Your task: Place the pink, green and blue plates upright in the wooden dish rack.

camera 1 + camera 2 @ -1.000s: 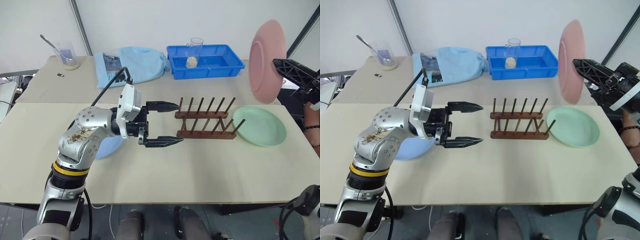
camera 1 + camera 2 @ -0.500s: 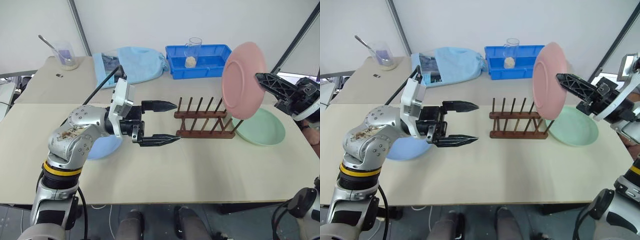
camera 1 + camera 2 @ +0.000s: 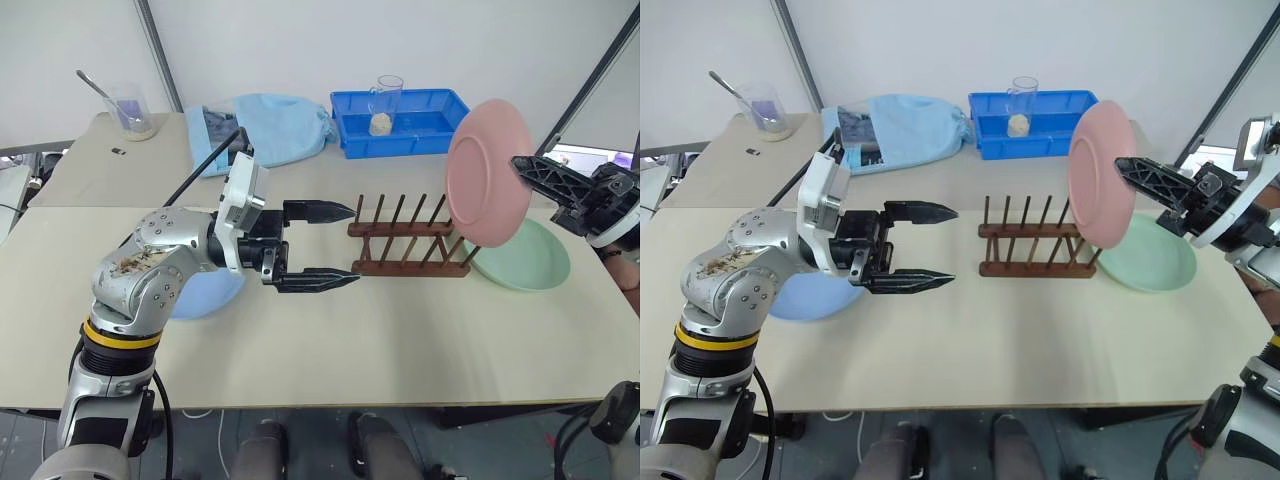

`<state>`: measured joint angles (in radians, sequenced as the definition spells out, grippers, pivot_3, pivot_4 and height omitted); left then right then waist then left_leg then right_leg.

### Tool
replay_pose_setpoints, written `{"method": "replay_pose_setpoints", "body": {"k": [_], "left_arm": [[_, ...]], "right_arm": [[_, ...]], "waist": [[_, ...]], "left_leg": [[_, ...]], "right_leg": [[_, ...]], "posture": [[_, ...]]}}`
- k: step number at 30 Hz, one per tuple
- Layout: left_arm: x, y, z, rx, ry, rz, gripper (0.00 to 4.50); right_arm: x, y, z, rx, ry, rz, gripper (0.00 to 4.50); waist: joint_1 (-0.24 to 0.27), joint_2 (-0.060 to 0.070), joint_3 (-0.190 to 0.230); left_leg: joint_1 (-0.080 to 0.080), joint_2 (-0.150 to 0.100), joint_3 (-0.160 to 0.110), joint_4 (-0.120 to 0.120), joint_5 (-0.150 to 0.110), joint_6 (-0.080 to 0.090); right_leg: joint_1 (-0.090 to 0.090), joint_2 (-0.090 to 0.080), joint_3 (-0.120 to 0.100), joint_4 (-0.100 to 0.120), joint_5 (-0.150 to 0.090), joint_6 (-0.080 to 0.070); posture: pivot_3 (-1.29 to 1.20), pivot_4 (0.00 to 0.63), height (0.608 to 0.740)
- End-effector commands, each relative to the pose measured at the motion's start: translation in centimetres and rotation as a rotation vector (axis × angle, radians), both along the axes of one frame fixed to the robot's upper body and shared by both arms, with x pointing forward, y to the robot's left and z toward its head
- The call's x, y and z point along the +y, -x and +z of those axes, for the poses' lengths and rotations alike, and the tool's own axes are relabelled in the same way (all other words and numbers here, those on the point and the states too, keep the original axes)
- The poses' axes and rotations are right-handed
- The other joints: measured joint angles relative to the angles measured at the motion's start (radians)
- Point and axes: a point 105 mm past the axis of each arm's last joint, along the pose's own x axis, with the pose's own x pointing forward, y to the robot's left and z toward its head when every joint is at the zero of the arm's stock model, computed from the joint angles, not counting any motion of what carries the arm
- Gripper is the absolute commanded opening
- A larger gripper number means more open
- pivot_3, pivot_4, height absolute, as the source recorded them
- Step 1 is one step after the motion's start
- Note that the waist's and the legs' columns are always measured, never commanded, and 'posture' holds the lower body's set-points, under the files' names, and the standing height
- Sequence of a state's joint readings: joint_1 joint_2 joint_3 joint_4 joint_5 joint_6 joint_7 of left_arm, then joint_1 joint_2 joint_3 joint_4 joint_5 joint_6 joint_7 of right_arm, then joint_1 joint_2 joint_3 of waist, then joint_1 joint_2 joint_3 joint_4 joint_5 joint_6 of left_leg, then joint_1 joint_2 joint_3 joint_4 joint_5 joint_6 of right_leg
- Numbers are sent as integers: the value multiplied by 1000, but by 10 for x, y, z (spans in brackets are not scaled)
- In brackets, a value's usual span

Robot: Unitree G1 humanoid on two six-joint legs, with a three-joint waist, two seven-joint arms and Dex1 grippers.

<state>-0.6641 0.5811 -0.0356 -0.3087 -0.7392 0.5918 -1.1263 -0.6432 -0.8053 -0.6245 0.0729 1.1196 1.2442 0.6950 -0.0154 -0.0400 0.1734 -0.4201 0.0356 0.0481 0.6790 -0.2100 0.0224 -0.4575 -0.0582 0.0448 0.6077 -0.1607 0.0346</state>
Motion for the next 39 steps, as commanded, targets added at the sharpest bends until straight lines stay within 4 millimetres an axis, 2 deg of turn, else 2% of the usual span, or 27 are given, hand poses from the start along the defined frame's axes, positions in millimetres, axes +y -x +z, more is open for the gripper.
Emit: {"method": "replay_pose_setpoints", "body": {"k": [1, 12, 18, 20, 21, 28, 31, 36, 39], "left_arm": [[-1, 6, 15, -50, 23, -23, 4500], [2, 9, 17, -49, 32, -30, 4500], [4, 9, 15, -53, 27, -30, 4500], [4, 9, 15, -55, 25, -28, 4500], [5, 9, 15, -55, 24, -28, 4500], [2, 8, 15, -60, 23, -26, 4500], [0, 8, 16, -60, 25, -28, 4500], [-2, 10, 13, -48, 7, -42, 4500], [-1, 12, 4, -44, -48, -54, 4500]], "right_arm": [[-6, 0, 7, -38, 11, -25, 20], [-15, -14, 0, 25, 6, -53, 20], [-19, -24, 8, 25, -53, -82, 20], [-22, -27, 9, 30, -69, -102, 831], [-23, -28, 9, 29, -69, -110, 1055], [-30, -31, 9, 26, -53, -164, 3459], [-34, -32, 17, -16, -47, -194, 4481], [-43, -26, 33, -109, 36, -247, 4481], [-47, -13, 26, -180, 316, -274, 4481]], "waist": [[0, 0, 0], [-1, 0, 0], [-2, 0, 0], [-2, 0, 0], [-1, 0, 0], [0, 0, 0], [0, 0, 0], [0, 0, 0], [5, 0, 0]], "left_leg": [[0, 0, 0, 0, 0, 0], [0, 0, 0, 0, 0, 0], [0, 0, 0, 0, 0, 0], [0, 0, 0, 0, 0, 0], [0, 0, 0, 0, 0, 0], [-1, 0, 0, 0, 0, 0], [-1, 0, 0, 0, 0, 0], [-1, 0, 0, 0, 0, 0], [-1, 0, 0, 0, 0, 0]], "right_leg": [[0, 0, 0, 0, 0, 0], [0, 0, 0, 0, 0, 0], [0, 0, 0, 0, 0, 0], [0, 0, 0, 0, 0, 0], [0, 0, 0, 0, 0, 0], [0, 0, 0, -1, 1, 1], [0, 0, 0, -1, 1, 1], [0, 0, 0, -1, 0, 1], [0, 0, 0, -1, 0, 1]], "posture": [[0, 150, 720], [0, 150, 720], [0, 150, 720], [0, 150, 720], [0, 150, 720], [0, 150, 720], [0, 150, 720], [0, 150, 720], [0, 150, 720]]}}
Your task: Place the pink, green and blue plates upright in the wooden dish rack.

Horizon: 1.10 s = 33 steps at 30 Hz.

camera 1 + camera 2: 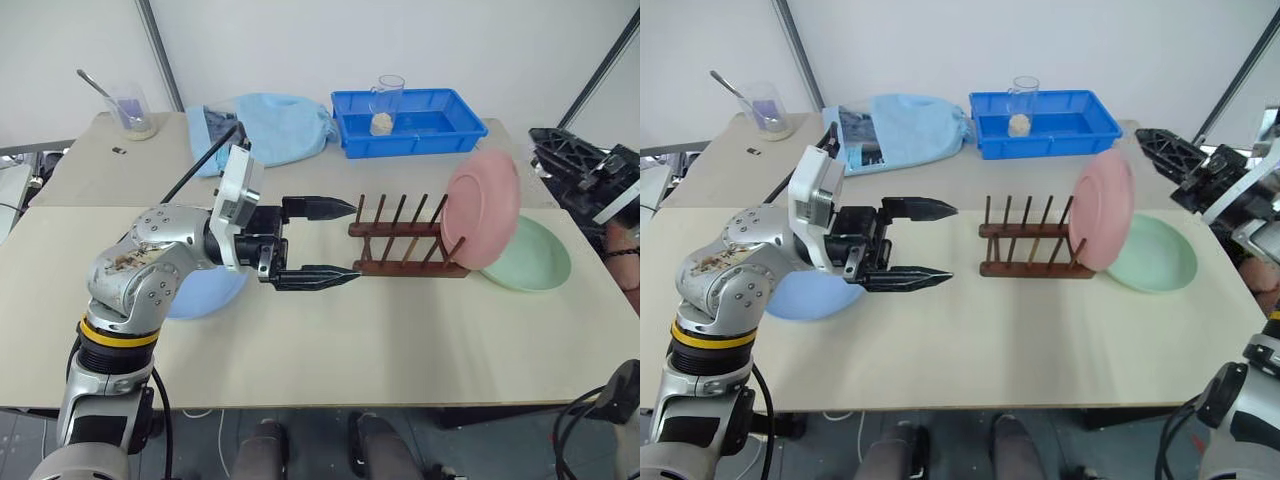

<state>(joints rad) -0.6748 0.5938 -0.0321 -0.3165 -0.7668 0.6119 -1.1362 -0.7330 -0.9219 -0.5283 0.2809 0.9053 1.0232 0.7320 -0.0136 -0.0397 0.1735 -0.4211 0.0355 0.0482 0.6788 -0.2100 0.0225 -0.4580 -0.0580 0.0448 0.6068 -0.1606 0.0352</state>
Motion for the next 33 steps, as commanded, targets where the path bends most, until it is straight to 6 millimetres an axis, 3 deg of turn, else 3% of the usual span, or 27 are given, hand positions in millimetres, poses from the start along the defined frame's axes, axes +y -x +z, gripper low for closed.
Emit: {"method": "replay_pose_setpoints", "body": {"k": [1, 6, 11, 15, 23, 26, 33], "left_arm": [[-1, 10, -2, -62, -61, -34, 4500], [-2, 11, -18, -106, -143, -42, 4500], [-10, -3, -23, -230, -159, 37, 4500], [-15, -3, -24, -228, -158, 43, 4500], [-17, 0, -25, -231, -126, 47, 4500], [-17, 0, -24, -226, -117, 47, 4500], [-16, 4, -23, -195, -101, 26, 4500]], "right_arm": [[-2, 19, 4, -95, 342, -12, 4481], [-11, 33, -58, -9, 848, 52, 4481], [-31, 21, -118, 116, 1171, 38, 4481], [-37, 4, -142, 166, 1235, 24, 4481], [-35, -26, -167, 229, 1222, -1, 4481], [-36, -31, -173, 258, 1226, -2, 3694], [-37, -31, -179, 293, 1196, 3, 1300]], "waist": [[3, 0, 0], [0, 0, 0], [-7, 0, 0], [-9, 0, 0], [-20, 0, 0], [-20, 0, 0], [-19, 0, 0]], "left_leg": [[0, 0, 0, 0, 0, 0], [0, -1, 1, 0, -1, 1], [4, -2, 4, 2, -1, 1], [6, -2, 5, 2, -1, 1], [6, -2, 4, 1, 0, 2], [5, -3, 4, 0, -1, 3], [5, -4, 5, 1, -1, 4]], "right_leg": [[0, 0, 0, 0, -1, 1], [1, -1, 0, 0, -2, 3], [1, -2, 4, 2, -2, 3], [2, -1, 5, 3, -2, 2], [2, 0, 7, 4, -1, 2], [1, 0, 8, 3, -1, 4], [2, 0, 10, 3, -2, 4]], "posture": [[0, 150, 720], [0, 150, 720], [0, 150, 720], [0, 150, 720], [0, 150, 720], [0, 150, 720], [0, 150, 720]]}}
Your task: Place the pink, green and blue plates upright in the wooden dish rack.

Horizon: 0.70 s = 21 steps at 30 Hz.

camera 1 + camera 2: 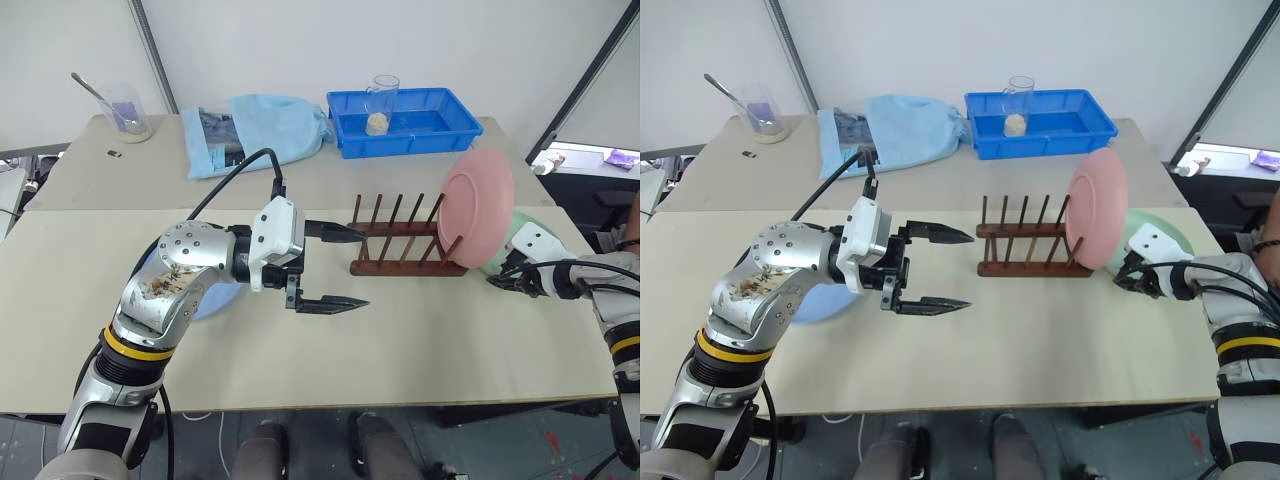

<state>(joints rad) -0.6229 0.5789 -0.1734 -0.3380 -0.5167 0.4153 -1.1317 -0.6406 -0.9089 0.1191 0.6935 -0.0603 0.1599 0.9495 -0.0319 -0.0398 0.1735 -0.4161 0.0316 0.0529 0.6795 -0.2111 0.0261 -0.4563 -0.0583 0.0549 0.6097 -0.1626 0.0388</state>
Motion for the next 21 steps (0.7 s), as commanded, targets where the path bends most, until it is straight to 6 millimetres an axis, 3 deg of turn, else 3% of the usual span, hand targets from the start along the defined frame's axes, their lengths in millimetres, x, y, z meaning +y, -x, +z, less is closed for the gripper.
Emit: {"method": "replay_pose_setpoints", "body": {"k": [1, 4, 8, 12, 14, 17, 19, 21], "left_arm": [[2, 8, 9, -14, 28, -35, 4500], [5, 9, 7, -9, 16, -40, 4500], [9, 4, 10, -15, 20, -18, 4500], [17, -3, 13, -15, 35, 38, 4500], [23, -6, 15, -9, 44, 72, 4500], [35, -7, 14, 0, 35, 117, 4500], [41, -6, 12, 10, 19, 132, 4500], [48, -6, 11, 16, 6, 150, 4500]], "right_arm": [[-5, 0, 6, -17, 7, -15, 948], [-7, 2, 7, -21, 9, -22, 26], [-16, 9, 21, -68, 9, -57, 26], [-38, 19, 50, -175, 73, -136, 26], [-49, 20, 77, -288, 100, -193, 26], [-49, 18, 137, -541, 32, -261, 26], [-35, 19, 169, -669, -37, -233, 26], [1, 21, 205, -791, -176, -112, 26]], "waist": [[-1, 0, 0], [-4, 0, 0], [0, 0, 0], [14, 0, 0], [17, 0, 0], [8, 0, 0], [-3, 1, 0], [-12, 1, 0]], "left_leg": [[0, 0, 0, 0, 0, 0], [2, 0, 1, 1, 0, 0], [2, 0, 0, 1, 0, 0], [1, 0, 1, 1, 0, 0], [1, -1, 1, 0, 0, 0], [1, 0, 3, 1, 0, 0], [2, 0, 5, 0, 0, 0], [3, 1, 4, 0, 0, 0]], "right_leg": [[0, 0, 0, 0, 0, 0], [1, 1, 2, 1, 0, 0], [2, 1, 2, 2, 0, 0], [1, 1, 3, 1, 0, 0], [1, 1, 3, 0, 0, 1], [0, 1, 4, 1, 0, 1], [-1, 1, 6, 2, 0, 1], [0, 3, 6, 2, 0, 1]], "posture": [[0, 150, 720], [0, 150, 720], [0, 150, 720], [0, 150, 720], [0, 150, 720], [0, 150, 720], [0, 150, 720], [0, 150, 720]]}}
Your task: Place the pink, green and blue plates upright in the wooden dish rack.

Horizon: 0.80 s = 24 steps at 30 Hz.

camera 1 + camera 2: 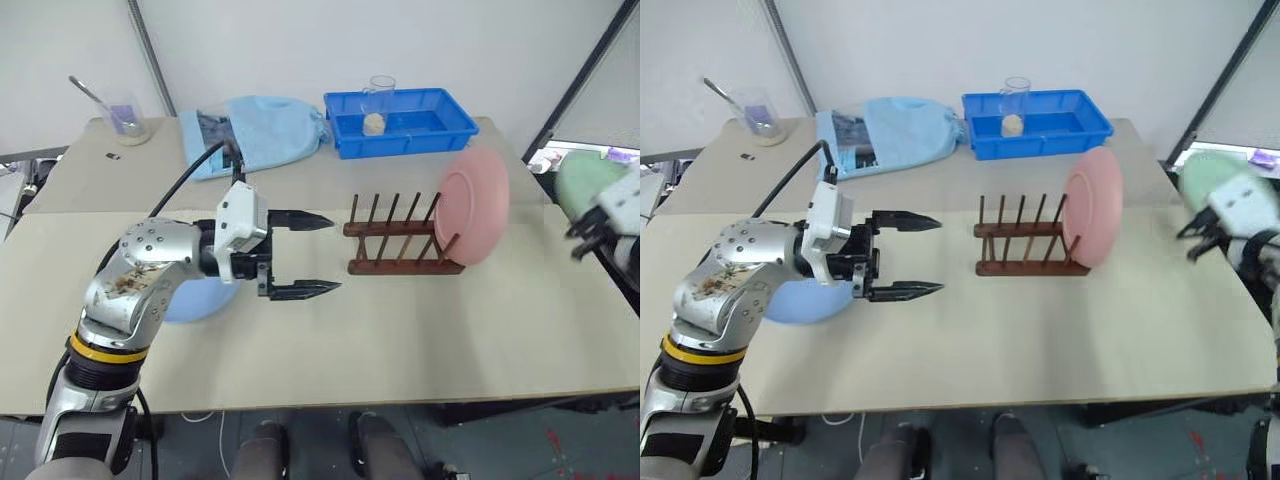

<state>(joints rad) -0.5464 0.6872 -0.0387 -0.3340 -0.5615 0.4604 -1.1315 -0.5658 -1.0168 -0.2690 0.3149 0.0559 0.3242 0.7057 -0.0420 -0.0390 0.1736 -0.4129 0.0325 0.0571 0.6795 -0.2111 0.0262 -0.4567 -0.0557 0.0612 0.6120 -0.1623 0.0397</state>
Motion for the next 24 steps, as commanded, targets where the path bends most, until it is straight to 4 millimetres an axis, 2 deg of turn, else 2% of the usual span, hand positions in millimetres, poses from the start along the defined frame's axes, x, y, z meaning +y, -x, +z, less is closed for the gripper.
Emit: {"method": "replay_pose_setpoints", "body": {"k": [1, 3, 5, 9, 11, 16, 20, 24], "left_arm": [[8, 3, 10, -30, 5, 6, 4500], [10, 2, 10, -34, 2, 12, 4500], [8, 2, 10, -40, -2, 6, 4500], [5, 3, 8, -45, -8, -14, 4500], [3, 4, 8, -42, -2, -19, 4500], [2, 7, 8, -31, 8, -27, 4500], [1, 8, 7, -29, 7, -39, 4500], [-2, 8, 7, -31, 9, -43, 4500]], "right_arm": [[59, 10, 77, -285, -124, 236, 26], [95, 19, 99, -352, -257, 408, 26], [121, 27, 111, -372, -335, 539, 26], [161, 42, 110, -279, -496, 753, 26], [170, 45, 102, -216, -598, 808, 26], [182, 51, 66, -16, -790, 871, 26], [186, 54, 49, 93, -901, 893, 26], [183, 49, 38, 135, -926, 851, 26]], "waist": [[-8, -1, 0], [-9, -1, 0], [-6, -1, 0], [7, -1, 0], [10, -1, 0], [23, -1, 0], [26, -1, 0], [24, -1, 0]], "left_leg": [[1, 1, 0, 0, 0, 0], [3, 2, -1, 0, 0, 0], [4, 2, -3, 0, 0, 0], [2, 3, -2, 0, 0, 0], [-1, 2, -2, 0, 0, 0], [-4, 0, -1, 0, -1, 1], [-5, -1, -1, -1, -1, 2], [-3, 0, -1, 0, -1, 2]], "right_leg": [[0, 1, 0, 0, 0, 0], [1, 3, 1, 0, 1, -1], [2, 4, 2, 1, 1, -1], [2, 4, 2, 0, 1, -1], [1, 3, 2, -1, 1, -1], [0, -1, 2, -3, 0, 1], [-1, 0, 2, -3, -1, 2], [-1, 1, 2, -2, -1, 1]], "posture": [[0, 150, 720], [0, 150, 720], [0, 150, 720], [0, 150, 720], [0, 150, 720], [0, 150, 720], [0, 150, 720], [0, 150, 720]]}}
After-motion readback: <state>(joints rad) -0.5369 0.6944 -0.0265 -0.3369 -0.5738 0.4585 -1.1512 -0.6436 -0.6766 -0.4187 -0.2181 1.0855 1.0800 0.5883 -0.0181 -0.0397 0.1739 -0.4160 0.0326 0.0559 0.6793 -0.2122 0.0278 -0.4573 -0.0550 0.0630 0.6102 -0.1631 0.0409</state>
